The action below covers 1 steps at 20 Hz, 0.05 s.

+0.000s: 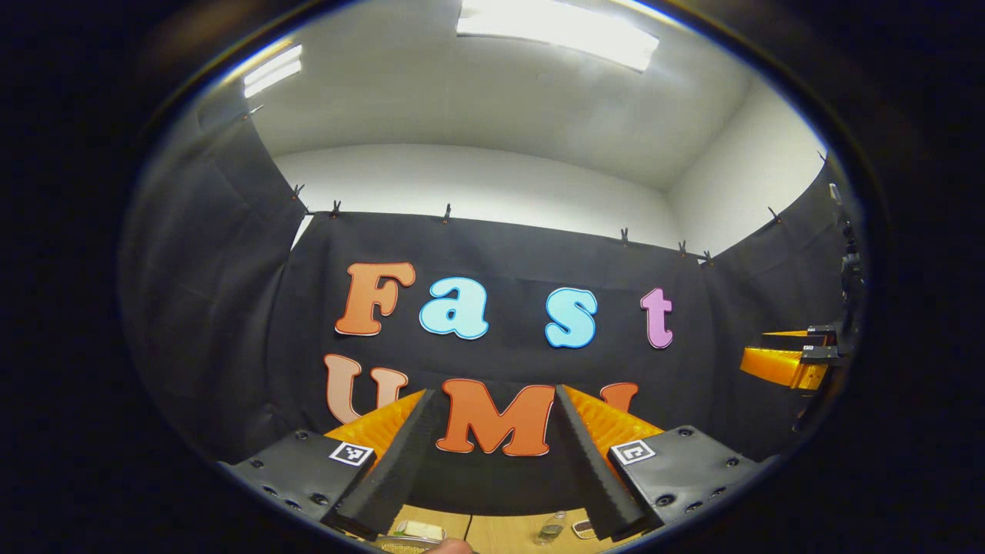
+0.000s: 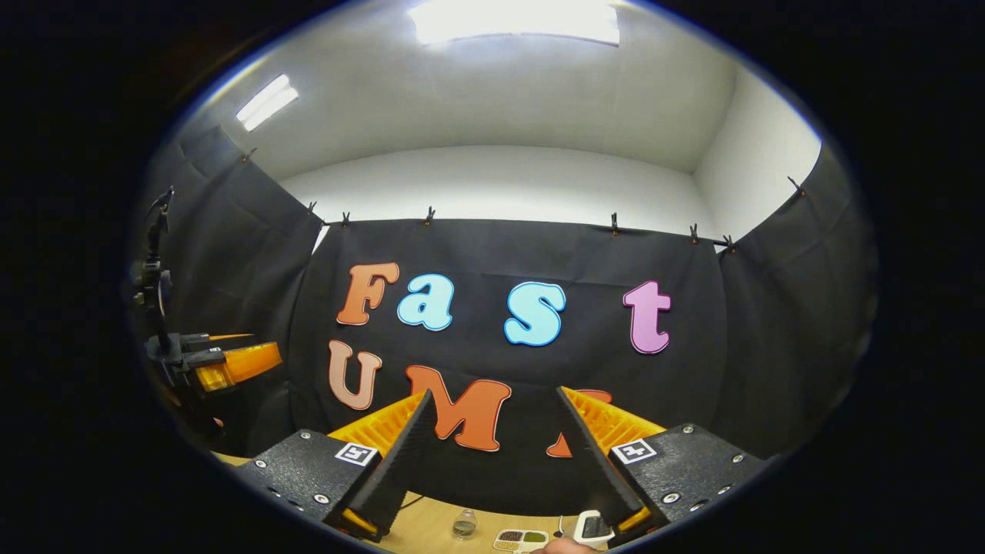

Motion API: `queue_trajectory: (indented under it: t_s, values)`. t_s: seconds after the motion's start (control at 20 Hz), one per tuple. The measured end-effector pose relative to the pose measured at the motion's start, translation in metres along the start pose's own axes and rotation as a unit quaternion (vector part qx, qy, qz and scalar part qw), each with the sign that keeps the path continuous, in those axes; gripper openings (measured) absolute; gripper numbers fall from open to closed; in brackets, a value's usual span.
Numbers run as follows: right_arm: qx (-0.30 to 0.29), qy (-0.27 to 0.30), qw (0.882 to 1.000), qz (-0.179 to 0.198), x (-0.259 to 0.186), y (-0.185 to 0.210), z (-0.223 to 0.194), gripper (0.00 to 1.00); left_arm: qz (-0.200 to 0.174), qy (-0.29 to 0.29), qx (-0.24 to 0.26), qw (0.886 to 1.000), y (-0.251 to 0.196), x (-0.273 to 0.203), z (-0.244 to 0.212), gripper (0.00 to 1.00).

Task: First push the handle of the pot to place it horizontally, then grasp the pot with both hands and set it on the induction cooktop.

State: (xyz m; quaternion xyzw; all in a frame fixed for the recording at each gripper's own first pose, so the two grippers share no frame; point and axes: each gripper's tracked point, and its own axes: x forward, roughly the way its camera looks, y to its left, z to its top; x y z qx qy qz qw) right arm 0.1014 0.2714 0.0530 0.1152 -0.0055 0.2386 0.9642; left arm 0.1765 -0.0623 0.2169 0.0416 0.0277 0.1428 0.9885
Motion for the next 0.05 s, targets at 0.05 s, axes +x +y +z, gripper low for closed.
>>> queue_trajectory:
  t_s: [0.05]
  values:
    - [-0.001,0.001,1.000,0.000,-0.0012,-0.0004,-0.0008,0.95,0.001,0.001,0.000,1.000,0.0008,0.0002,-0.0006,0.96]
